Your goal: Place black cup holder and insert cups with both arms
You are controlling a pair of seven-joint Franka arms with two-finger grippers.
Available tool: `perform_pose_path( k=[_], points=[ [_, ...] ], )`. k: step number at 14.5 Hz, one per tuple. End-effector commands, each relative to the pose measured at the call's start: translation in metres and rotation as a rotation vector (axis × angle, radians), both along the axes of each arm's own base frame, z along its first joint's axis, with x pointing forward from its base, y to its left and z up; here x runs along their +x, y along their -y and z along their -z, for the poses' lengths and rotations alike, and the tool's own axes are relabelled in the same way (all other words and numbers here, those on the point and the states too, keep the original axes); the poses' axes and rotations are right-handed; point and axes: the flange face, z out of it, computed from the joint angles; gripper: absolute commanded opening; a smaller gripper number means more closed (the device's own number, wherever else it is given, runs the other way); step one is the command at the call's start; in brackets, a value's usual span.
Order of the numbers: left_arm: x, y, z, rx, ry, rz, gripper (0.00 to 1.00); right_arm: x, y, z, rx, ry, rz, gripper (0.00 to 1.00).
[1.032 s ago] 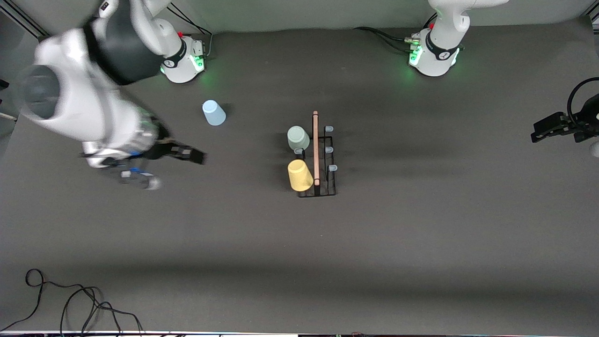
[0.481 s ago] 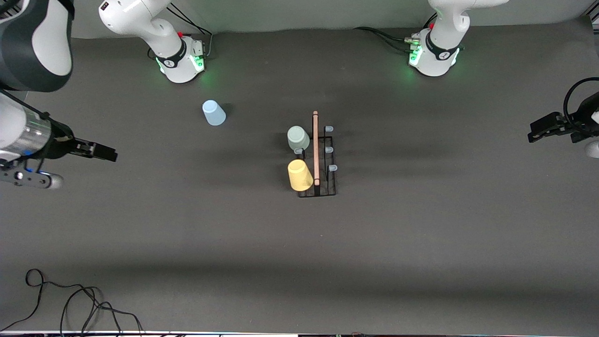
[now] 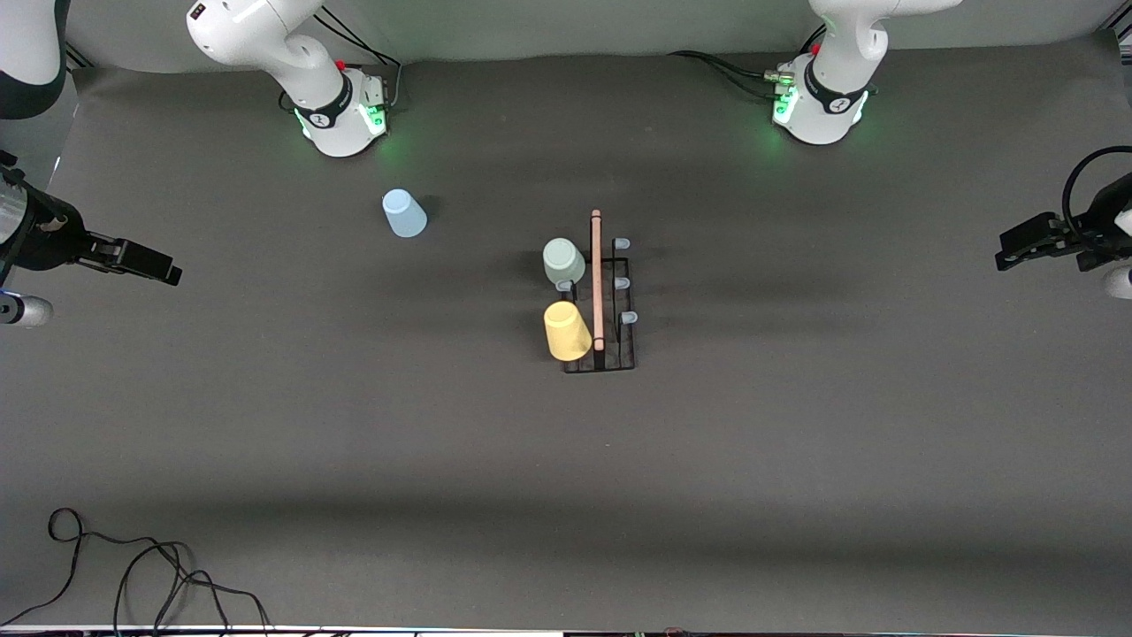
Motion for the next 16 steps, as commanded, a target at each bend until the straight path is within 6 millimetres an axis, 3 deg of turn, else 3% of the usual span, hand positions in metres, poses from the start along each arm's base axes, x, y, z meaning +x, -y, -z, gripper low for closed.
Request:
perform_pose_path(
  k=[1,4,6,7,16],
  points=[
    [-0.007,0.028,-0.025,-0.002,0.005,-0.043,1.00,-0.003,-0.001,0.001,-0.008,-0.008,-0.024,1.00],
    [-0.011,0.038,-0.044,-0.001,0.000,-0.038,1.00,-0.003,-0.001,0.002,-0.009,-0.011,-0.018,1.00],
    [-0.012,0.038,-0.043,-0.001,-0.006,-0.036,1.00,-0.004,0.000,0.004,-0.006,-0.018,-0.017,1.00],
    [-0.013,0.038,-0.043,-0.001,-0.008,-0.034,1.00,-0.004,0.012,0.005,0.001,-0.020,0.001,1.00],
    [-0.012,0.038,-0.041,0.001,-0.011,-0.033,1.00,-0.009,0.005,0.006,0.016,-0.032,-0.041,1.00]
  ],
)
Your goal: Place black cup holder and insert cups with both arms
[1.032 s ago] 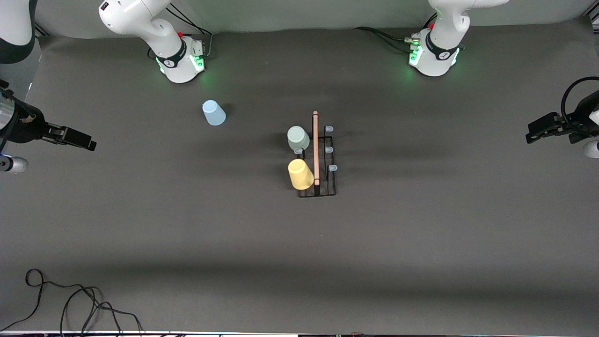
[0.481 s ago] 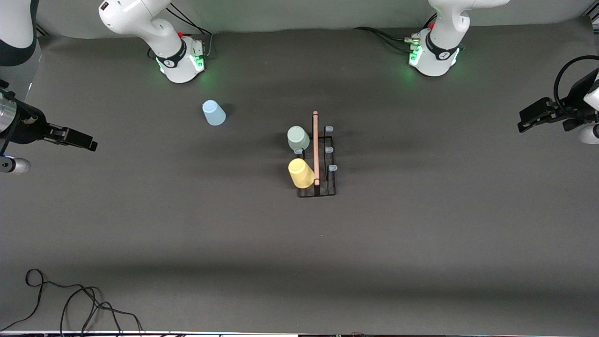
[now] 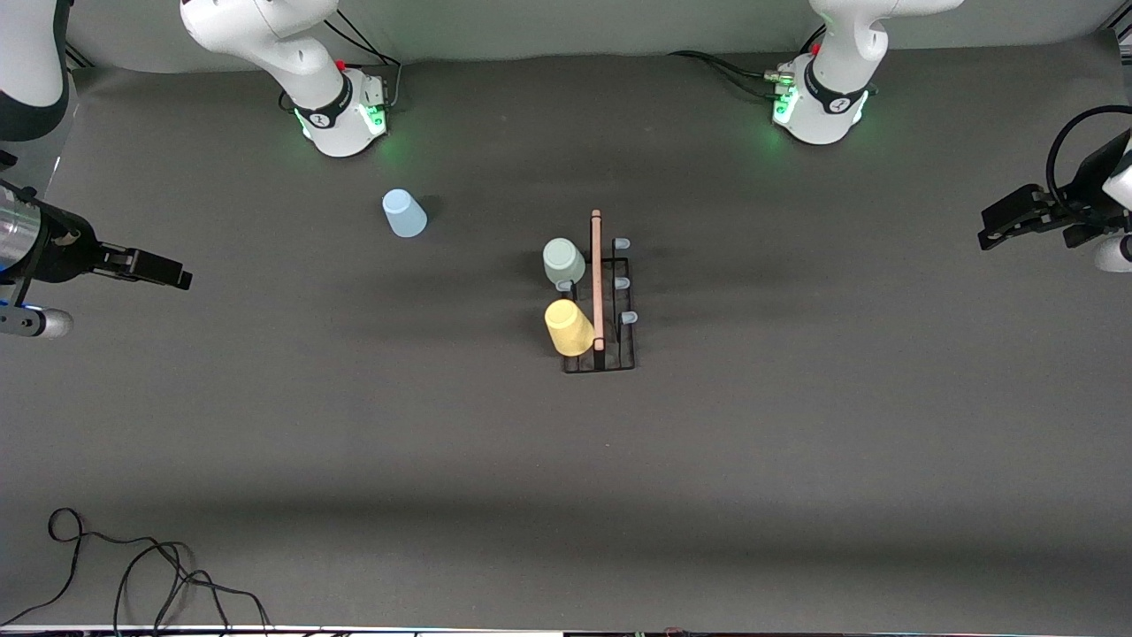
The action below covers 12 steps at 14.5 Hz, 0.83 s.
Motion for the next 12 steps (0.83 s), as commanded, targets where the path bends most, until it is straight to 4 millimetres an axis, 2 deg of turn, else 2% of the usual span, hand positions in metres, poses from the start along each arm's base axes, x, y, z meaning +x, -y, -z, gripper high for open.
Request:
perform_pose_path(
  k=[1,5,10,12],
  points=[
    [-0.003,0.001,-0.003,-0.002,-0.009,-0.010,1.00,-0.014,-0.001,-0.011,-0.025,0.004,-0.013,1.00],
    [-0.006,0.000,-0.001,0.001,-0.029,-0.011,1.00,-0.020,0.001,-0.014,-0.025,0.007,-0.017,1.00],
    [-0.005,0.000,-0.001,0.000,-0.022,-0.010,1.00,-0.033,-0.001,-0.002,-0.067,0.058,-0.039,1.00],
    [-0.005,0.000,-0.001,0.001,-0.025,-0.011,1.00,-0.031,-0.003,0.000,-0.069,0.082,-0.045,1.00]
  ],
)
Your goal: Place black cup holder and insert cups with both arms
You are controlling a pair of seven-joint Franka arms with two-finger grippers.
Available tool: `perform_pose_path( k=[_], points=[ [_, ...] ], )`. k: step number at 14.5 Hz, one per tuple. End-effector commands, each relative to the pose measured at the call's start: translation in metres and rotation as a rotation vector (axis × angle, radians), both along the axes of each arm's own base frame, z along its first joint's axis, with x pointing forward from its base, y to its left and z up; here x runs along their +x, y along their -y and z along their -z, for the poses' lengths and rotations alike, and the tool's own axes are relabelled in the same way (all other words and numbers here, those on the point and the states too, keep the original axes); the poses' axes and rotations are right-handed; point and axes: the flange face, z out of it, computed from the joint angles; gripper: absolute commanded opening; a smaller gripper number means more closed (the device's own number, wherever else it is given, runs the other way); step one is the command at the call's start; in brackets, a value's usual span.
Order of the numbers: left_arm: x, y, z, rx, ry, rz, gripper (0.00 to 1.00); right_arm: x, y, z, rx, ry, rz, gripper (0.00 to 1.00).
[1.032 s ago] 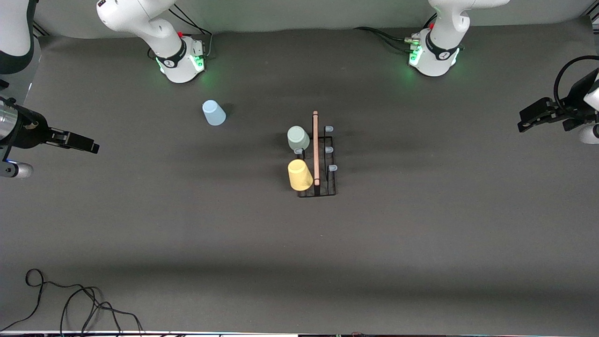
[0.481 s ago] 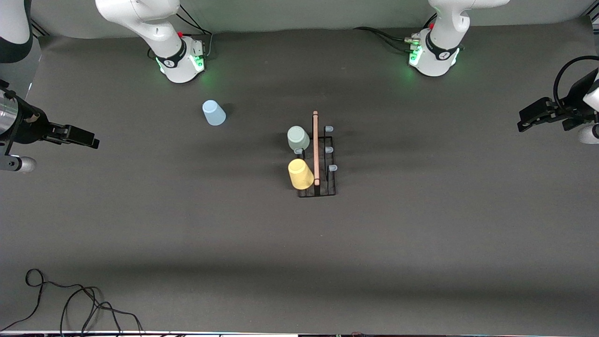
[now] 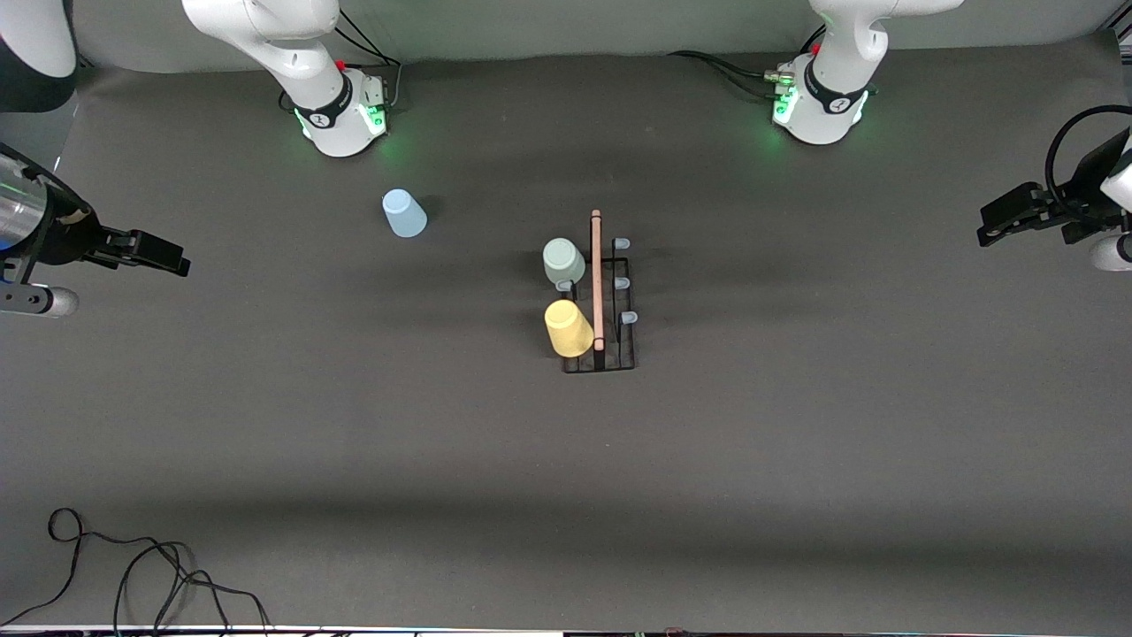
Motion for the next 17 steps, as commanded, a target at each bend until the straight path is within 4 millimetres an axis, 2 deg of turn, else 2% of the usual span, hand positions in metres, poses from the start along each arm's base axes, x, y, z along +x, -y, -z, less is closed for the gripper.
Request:
perform_pose_path(
  k=[1,3,5,6,10,13,17],
  points=[
    [-0.003,0.001,-0.003,0.000,-0.002,-0.009,1.00,-0.007,-0.006,-0.001,-0.025,0.067,-0.013,1.00],
    [-0.003,0.002,-0.003,0.000,-0.002,-0.008,1.00,0.008,0.000,-0.004,-0.022,0.101,-0.004,1.00],
    [-0.002,0.001,-0.003,0.000,-0.002,-0.008,1.00,0.018,-0.004,-0.008,-0.023,0.112,-0.011,1.00],
    [-0.002,0.001,-0.003,0.001,0.001,-0.008,1.00,0.017,0.001,-0.008,-0.027,0.111,-0.005,1.00],
    [-0.002,0.002,-0.002,0.002,-0.002,-0.008,1.00,0.016,-0.001,-0.008,-0.036,0.106,-0.040,1.00],
    [-0.002,0.002,-0.003,0.002,0.000,-0.008,1.00,0.016,0.003,-0.007,-0.054,0.101,-0.128,1.00],
    [-0.002,0.003,-0.002,0.002,-0.002,-0.006,1.00,0.015,0.003,-0.005,-0.054,0.096,-0.126,1.00]
  ],
)
